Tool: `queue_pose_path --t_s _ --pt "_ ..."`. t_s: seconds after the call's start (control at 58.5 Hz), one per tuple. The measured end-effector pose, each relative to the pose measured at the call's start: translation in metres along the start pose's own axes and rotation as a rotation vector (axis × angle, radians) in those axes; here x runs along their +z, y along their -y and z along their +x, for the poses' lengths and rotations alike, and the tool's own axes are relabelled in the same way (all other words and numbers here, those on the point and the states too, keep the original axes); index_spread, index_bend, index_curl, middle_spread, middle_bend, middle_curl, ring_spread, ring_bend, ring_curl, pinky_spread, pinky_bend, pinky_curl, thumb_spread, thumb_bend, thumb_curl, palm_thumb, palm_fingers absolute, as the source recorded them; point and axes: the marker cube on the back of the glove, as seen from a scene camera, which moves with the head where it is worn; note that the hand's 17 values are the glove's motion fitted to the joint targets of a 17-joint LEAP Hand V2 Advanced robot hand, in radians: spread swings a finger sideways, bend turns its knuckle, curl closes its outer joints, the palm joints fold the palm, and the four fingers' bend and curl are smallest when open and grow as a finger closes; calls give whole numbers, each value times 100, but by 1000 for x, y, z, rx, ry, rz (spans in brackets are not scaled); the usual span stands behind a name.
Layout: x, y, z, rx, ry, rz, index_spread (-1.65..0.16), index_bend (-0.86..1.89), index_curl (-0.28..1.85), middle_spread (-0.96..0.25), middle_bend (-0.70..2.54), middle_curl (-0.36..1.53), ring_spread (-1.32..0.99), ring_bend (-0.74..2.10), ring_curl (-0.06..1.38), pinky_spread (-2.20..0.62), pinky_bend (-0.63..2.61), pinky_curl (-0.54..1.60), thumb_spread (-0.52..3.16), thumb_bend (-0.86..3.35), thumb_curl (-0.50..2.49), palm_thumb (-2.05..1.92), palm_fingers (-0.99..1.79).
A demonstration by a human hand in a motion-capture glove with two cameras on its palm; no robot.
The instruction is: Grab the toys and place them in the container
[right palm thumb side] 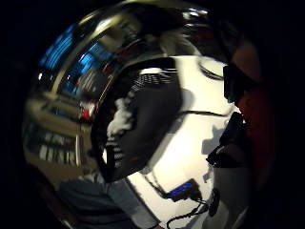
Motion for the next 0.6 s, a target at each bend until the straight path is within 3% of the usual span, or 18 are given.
queue_pose_path --t_s 0.085,0.154,0.239,0.41,0.479,0.513,0.598 --pt "-19 27 -52 -325 -54 28 -31 29 52 -15 55 34 -35 109 61 -38 111 46 157 39 55 57 91" --pt "-29 50 -99 -250 51 28 -32 28 55 -17 58 37 -36 110 62 -39 111 47 157 38 56 56 90" --pt "-30 71 -126 -253 -8 40 -32 27 58 -18 60 39 -37 111 63 -39 112 48 157 37 58 56 89" --pt "-28 85 -140 -249 -60 9 -34 27 65 -20 63 44 -38 113 65 -40 114 50 157 37 62 55 87" --pt "-23 85 -132 -237 -123 -59 -34 32 70 -18 55 44 -35 107 65 -37 110 51 158 37 62 53 67" --pt "-22 81 -134 -253 -82 -95 -33 38 74 -14 45 42 -31 92 63 -31 109 52 159 35 60 49 33" --pt "-22 68 -128 -285 -21 -130 -35 42 72 -9 43 42 -23 55 55 -15 107 50 155 25 52 31 -10"
